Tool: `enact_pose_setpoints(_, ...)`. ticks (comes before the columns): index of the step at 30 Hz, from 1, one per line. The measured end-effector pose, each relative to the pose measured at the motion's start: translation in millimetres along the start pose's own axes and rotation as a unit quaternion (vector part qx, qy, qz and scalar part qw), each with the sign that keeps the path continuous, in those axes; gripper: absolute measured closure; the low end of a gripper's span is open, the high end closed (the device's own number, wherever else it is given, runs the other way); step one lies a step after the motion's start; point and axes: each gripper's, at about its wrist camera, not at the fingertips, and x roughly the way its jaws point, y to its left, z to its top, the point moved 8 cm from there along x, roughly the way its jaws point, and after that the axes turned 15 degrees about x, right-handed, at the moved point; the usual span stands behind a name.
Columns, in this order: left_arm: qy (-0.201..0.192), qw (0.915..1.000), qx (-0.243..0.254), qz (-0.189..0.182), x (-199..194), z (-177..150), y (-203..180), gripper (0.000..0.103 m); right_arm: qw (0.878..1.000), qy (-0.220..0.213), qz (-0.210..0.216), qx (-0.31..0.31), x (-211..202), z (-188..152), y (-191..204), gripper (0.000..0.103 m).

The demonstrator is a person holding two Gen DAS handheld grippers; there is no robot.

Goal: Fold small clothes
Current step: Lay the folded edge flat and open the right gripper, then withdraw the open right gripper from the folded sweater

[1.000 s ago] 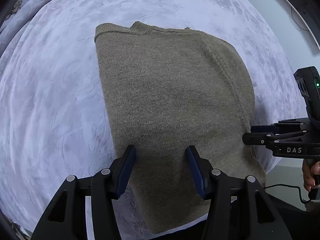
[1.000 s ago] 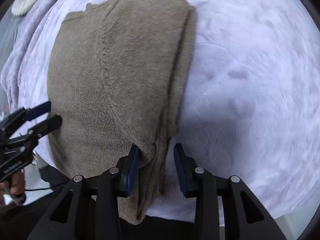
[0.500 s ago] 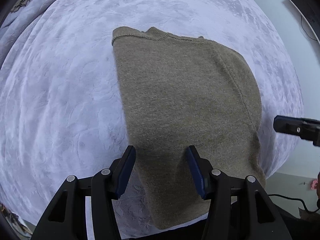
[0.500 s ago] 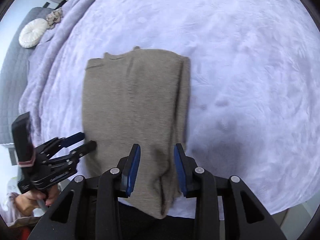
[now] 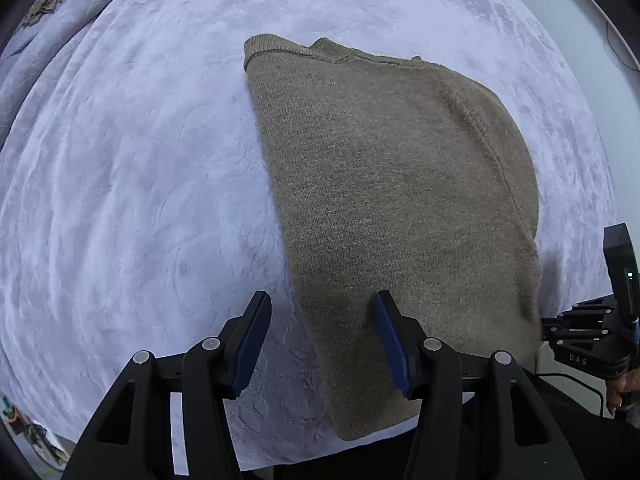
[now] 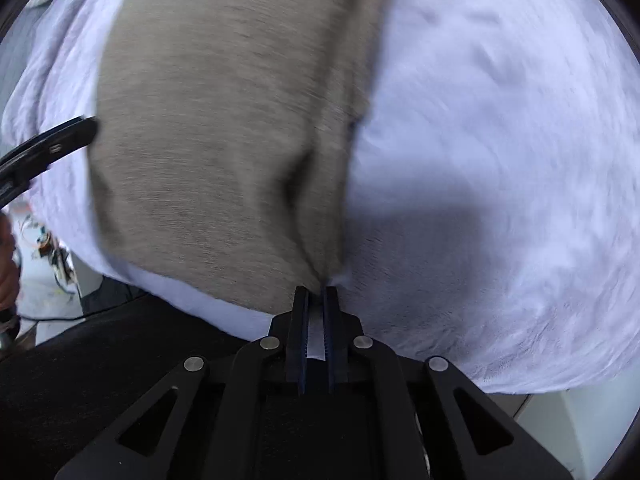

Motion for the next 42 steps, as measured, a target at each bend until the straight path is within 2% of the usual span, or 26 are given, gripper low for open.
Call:
enact_pose_setpoints(1, 0.000, 1.0000, 0.003, 0.001, -1.5, -0.3, 1.1, 0.048, 1.000, 0.006, -0.002, 0.016, 2.0, -2.5, -12.1, 0.099)
enact_pose_setpoints(3, -0.001, 1.0000, 0.002, 0.002, -4.2, -0.3, 3.8, 0.048, 0.998, 0.002, 0.037, 0.054, -10.9, -3.9, -25.1, 0.099)
enact_pose_setpoints(6, 0.000, 1.0000, 0.003, 0.004, -3.9, 0.9, 5.7, 0.048, 0.991, -0.061, 0.103, 0.060, -56.6, 10.6, -20.4, 0.098)
enact_pose_setpoints(8, 0.002, 1.0000, 0.001, 0.007, -2.4, 5.2, 0.1, 0.048, 0.982, -0.101, 0.144, 0.068, -84.9, 31.7, -4.7, 0.096)
enact_pose_setpoints(10, 0.002, 1.0000, 0.002, 0.007, -3.6, 7.8, -0.3, 0.048, 0.974, -0.115, 0.177, 0.076, -97.0, 48.9, 6.2, 0.079)
enact_pose_setpoints(11, 0.000, 0.9999, 0.004, 0.010, -3.5, 9.5, -2.5, 0.048, 0.971, -0.121, 0.190, 0.081, -100.7, 58.4, 10.8, 0.056)
enact_pose_setpoints(12, -0.001, 0.9999, 0.005, 0.012, -3.7, 10.9, -4.1, 0.048, 0.969, -0.125, 0.198, 0.082, -102.3, 66.9, 15.2, 0.048)
enact_pose_setpoints(13, -0.001, 0.9999, 0.006, 0.014, -3.7, 10.9, -5.1, 0.048, 0.969, -0.125, 0.200, 0.078, -103.5, 74.2, 17.1, 0.048)
enact_pose_setpoints(14, 0.000, 0.9999, 0.005, 0.016, -4.0, 11.5, -5.6, 0.048, 0.972, -0.119, 0.187, 0.072, -98.1, 81.3, 21.9, 0.056)
enact_pose_setpoints(15, 0.000, 0.9998, 0.004, 0.017, -4.9, 11.4, -5.3, 0.048, 0.978, -0.116, 0.159, 0.069, -96.2, 85.3, 20.2, 0.072)
enact_pose_setpoints(16, -0.001, 0.9998, 0.001, 0.018, -5.4, 11.2, -5.1, 0.048, 0.984, -0.112, 0.125, 0.066, -88.0, 90.3, 18.6, 0.074)
enact_pose_setpoints(19, 0.001, 0.9998, -0.006, 0.020, -7.4, 7.7, -2.3, 0.048, 0.987, -0.110, 0.099, 0.066, -77.7, 96.3, 16.4, 0.074)
enact_pose_setpoints(23, -0.002, 0.9998, -0.011, 0.019, -10.4, 6.5, -0.1, 0.048, 0.984, -0.115, 0.103, 0.084, -85.3, 88.7, 3.8, 0.072)
enact_pose_setpoints(27, -0.001, 0.9998, -0.012, 0.018, -9.6, 7.0, 1.0, 0.048, 0.985, -0.118, 0.072, 0.100, -96.7, 80.1, -24.2, 0.072)
enact_pose_setpoints(33, 0.000, 0.9998, -0.004, 0.018, -11.2, 11.4, 0.7, 0.048, 0.983, -0.107, 0.082, 0.124, -107.6, 56.2, -60.0, 0.069)
enact_pose_setpoints(36, 0.001, 0.9998, 0.000, 0.019, -11.4, 15.0, -1.7, 0.048, 0.984, -0.109, 0.080, 0.117, -110.3, 48.6, -52.3, 0.067)
enact_pose_setpoints(38, 0.002, 0.9998, 0.001, 0.022, -11.7, 16.9, -2.4, 0.048, 0.985, -0.111, 0.077, 0.107, -112.1, 44.5, -44.0, 0.062)
enact_pose_setpoints(42, 0.003, 0.9997, 0.000, 0.024, -14.0, 20.0, -2.7, 0.048, 0.987, -0.112, 0.071, 0.089, -103.5, 45.5, -8.0, 0.059)
